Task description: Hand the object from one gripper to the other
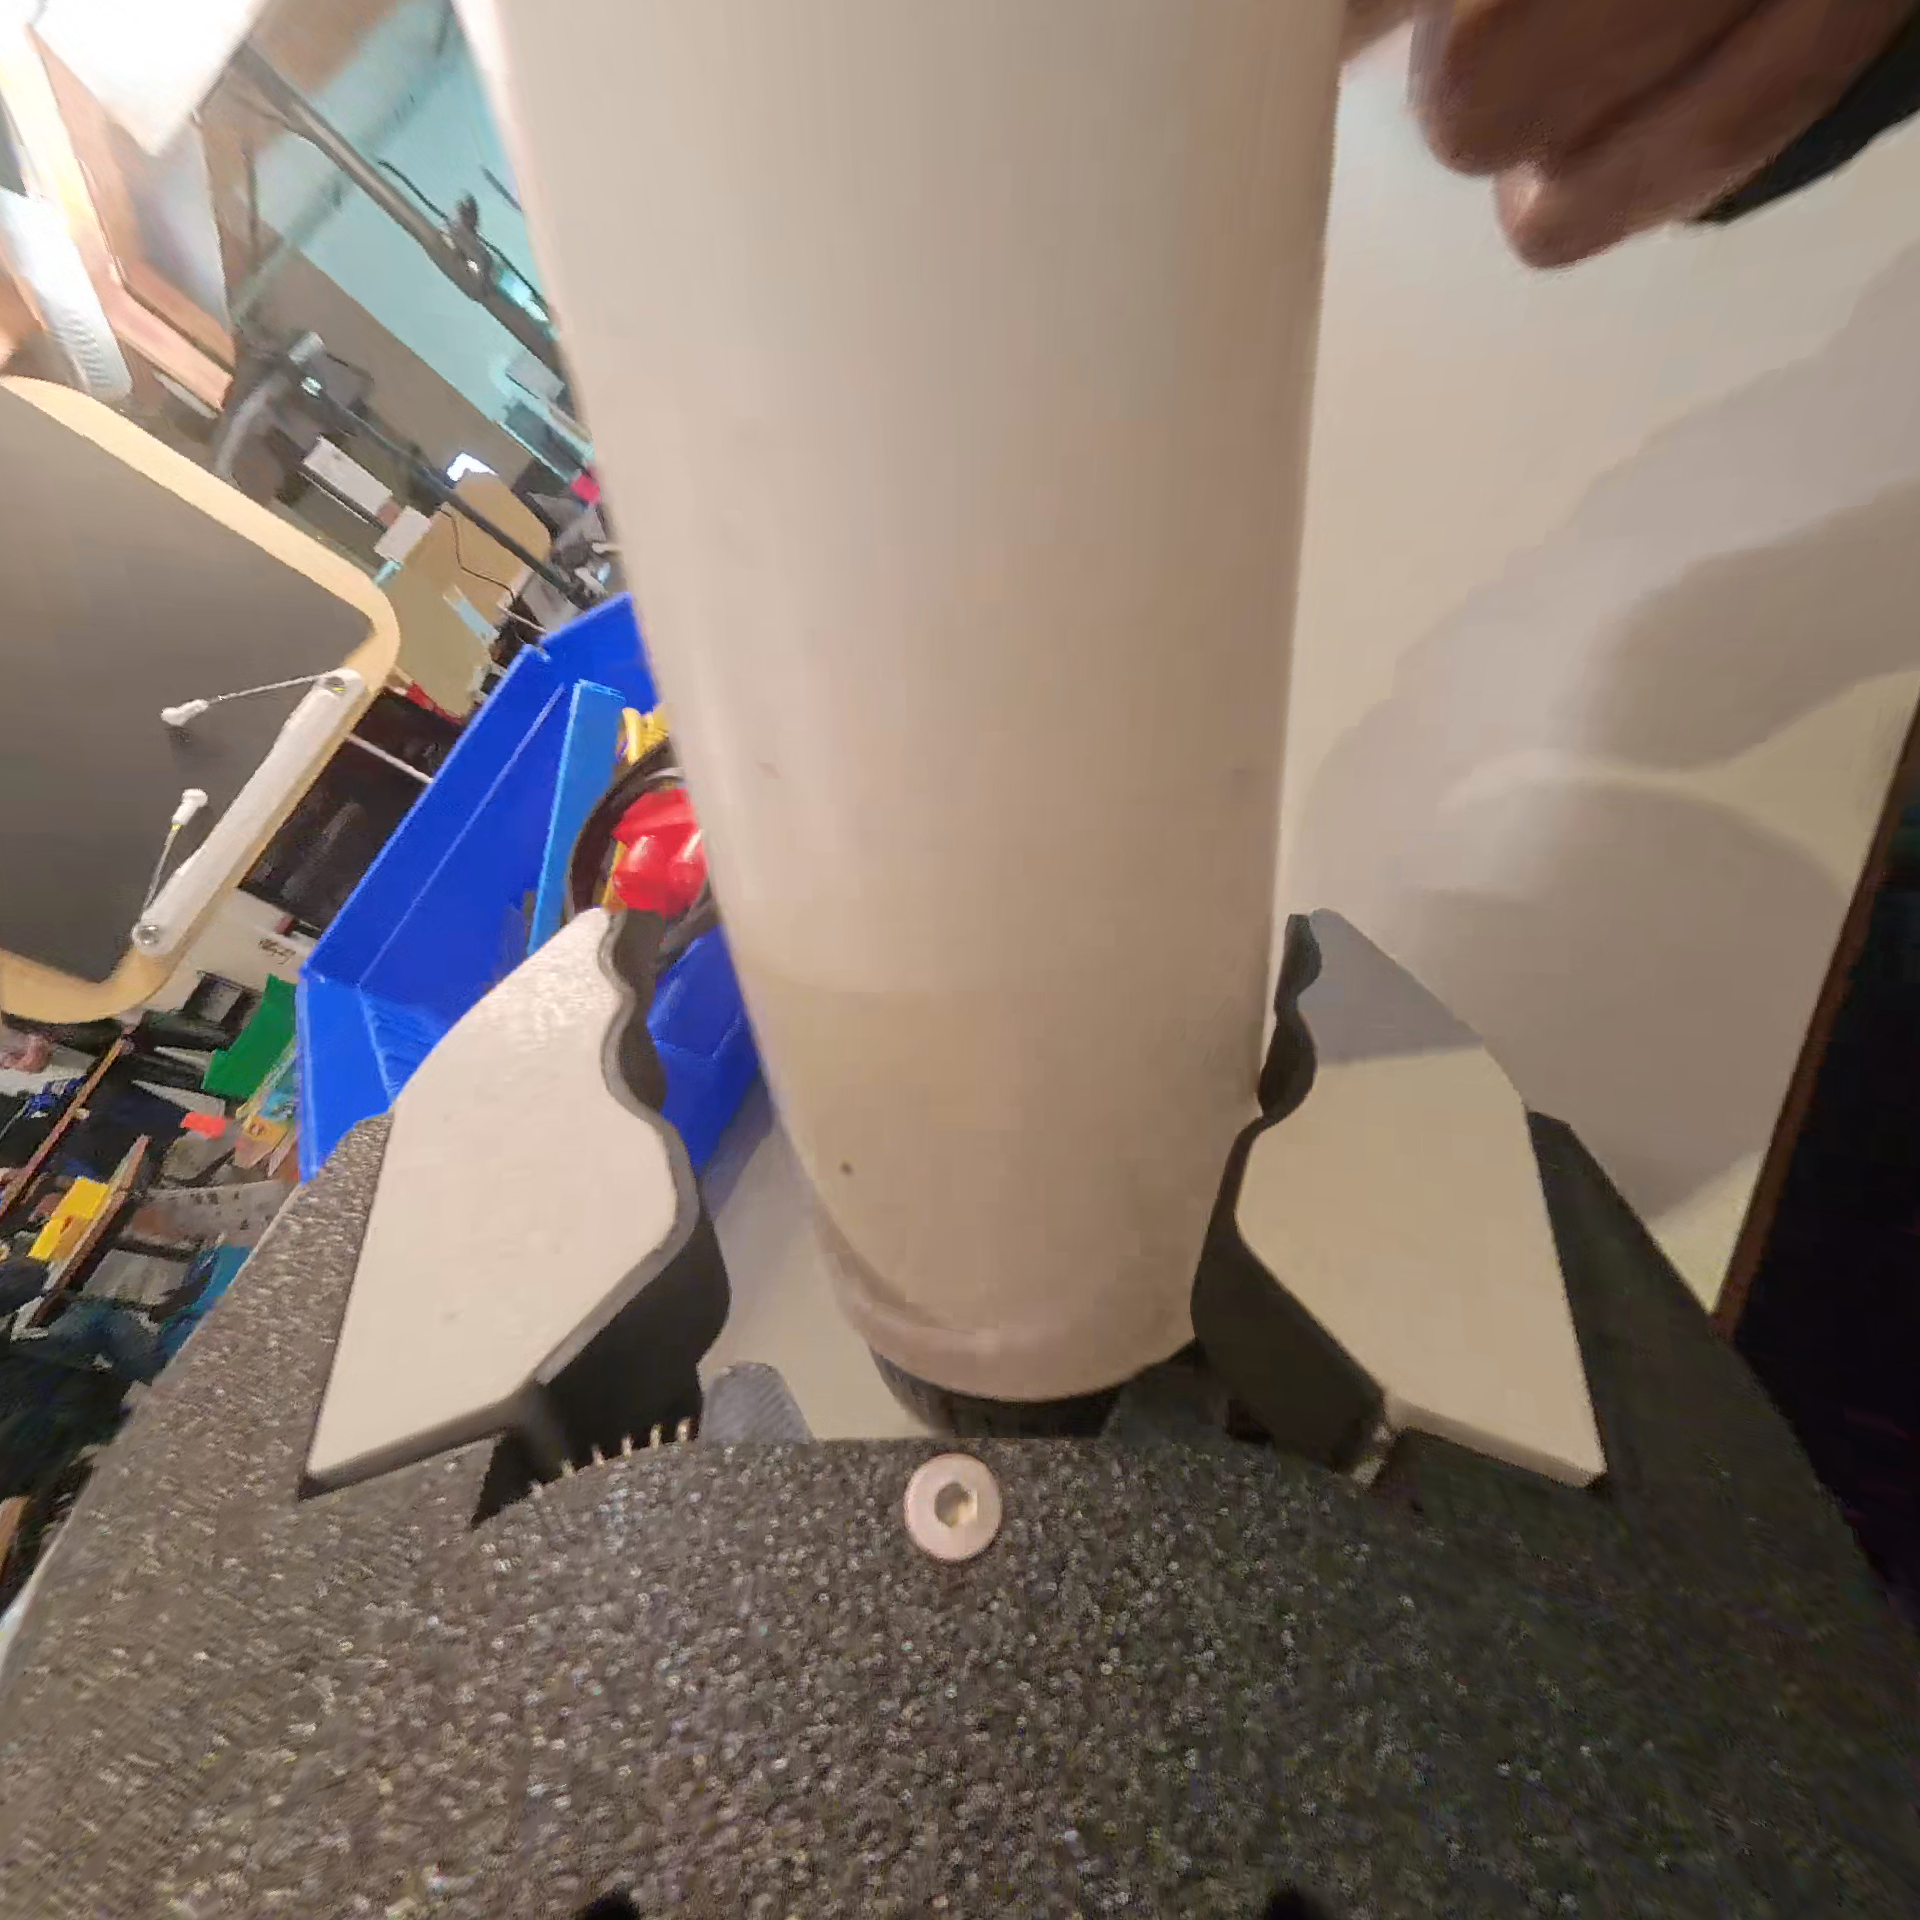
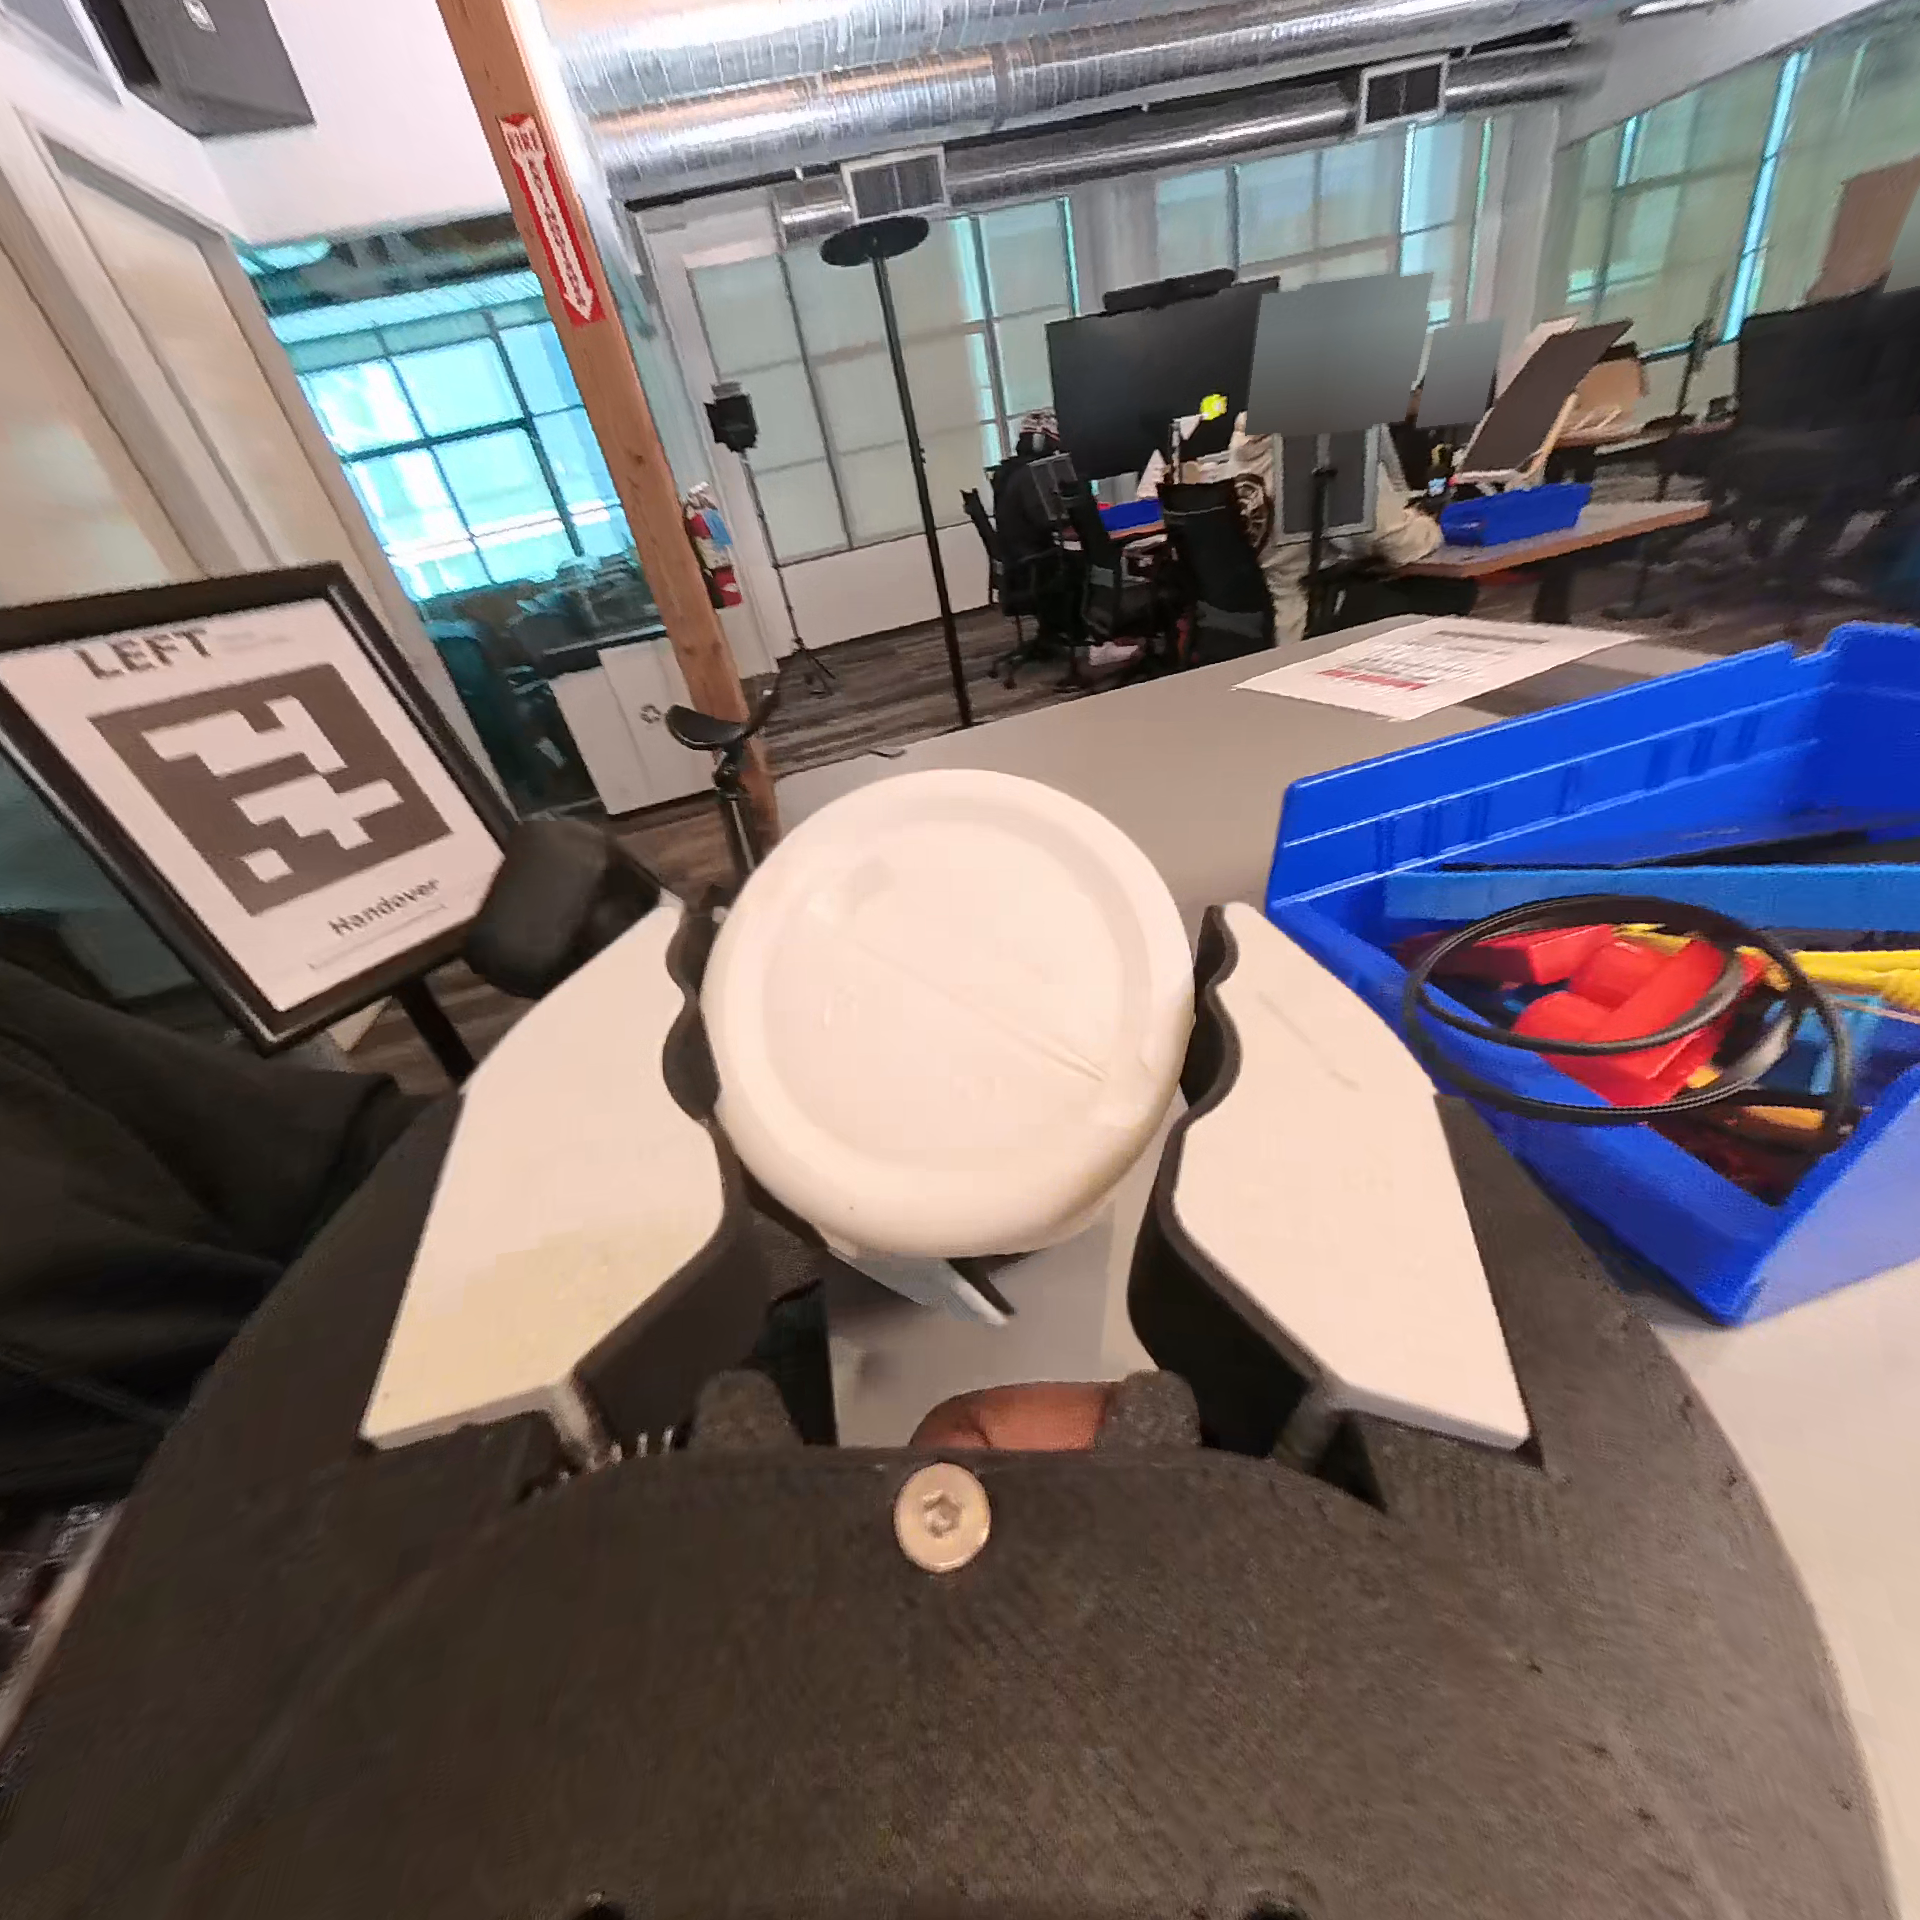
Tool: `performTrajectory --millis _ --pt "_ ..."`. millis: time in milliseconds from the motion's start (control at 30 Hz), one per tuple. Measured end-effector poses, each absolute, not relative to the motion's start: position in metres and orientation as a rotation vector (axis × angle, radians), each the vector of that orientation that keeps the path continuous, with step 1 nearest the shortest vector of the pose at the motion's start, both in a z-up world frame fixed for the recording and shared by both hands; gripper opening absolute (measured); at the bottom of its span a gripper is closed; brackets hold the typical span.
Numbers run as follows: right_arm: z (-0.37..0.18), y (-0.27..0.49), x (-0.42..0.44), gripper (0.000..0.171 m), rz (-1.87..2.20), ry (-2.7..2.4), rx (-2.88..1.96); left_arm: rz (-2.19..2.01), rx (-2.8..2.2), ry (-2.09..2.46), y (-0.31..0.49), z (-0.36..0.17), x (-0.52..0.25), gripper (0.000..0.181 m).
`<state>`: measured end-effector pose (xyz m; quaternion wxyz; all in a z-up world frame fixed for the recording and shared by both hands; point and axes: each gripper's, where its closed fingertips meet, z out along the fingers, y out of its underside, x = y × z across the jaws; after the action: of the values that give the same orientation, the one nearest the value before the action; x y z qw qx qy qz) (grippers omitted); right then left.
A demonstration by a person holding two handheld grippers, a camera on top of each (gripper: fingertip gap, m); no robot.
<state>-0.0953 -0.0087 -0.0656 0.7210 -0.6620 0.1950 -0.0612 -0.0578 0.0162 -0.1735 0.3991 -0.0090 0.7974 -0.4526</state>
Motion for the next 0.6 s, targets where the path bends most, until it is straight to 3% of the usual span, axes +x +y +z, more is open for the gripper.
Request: performTrajectory --millis 100,400,600 --pt "-0.066 -0.007 -0.095 0.09 -0.095 0.441 -1.446 -1.151 -0.004 2.024 0.009 -0.179 -0.061 0.107" --pt "-0.052 -0.02 -0.085 0.086 -0.264 0.472 -1.364 -1.247 -0.118 1.987 0.005 -0.172 -0.057 0.103" --pt "-0.036 -0.047 -0.084 0.087 -0.327 0.457 -1.279 -1.628 -0.39 1.913 0.021 -0.136 -0.053 0.103"
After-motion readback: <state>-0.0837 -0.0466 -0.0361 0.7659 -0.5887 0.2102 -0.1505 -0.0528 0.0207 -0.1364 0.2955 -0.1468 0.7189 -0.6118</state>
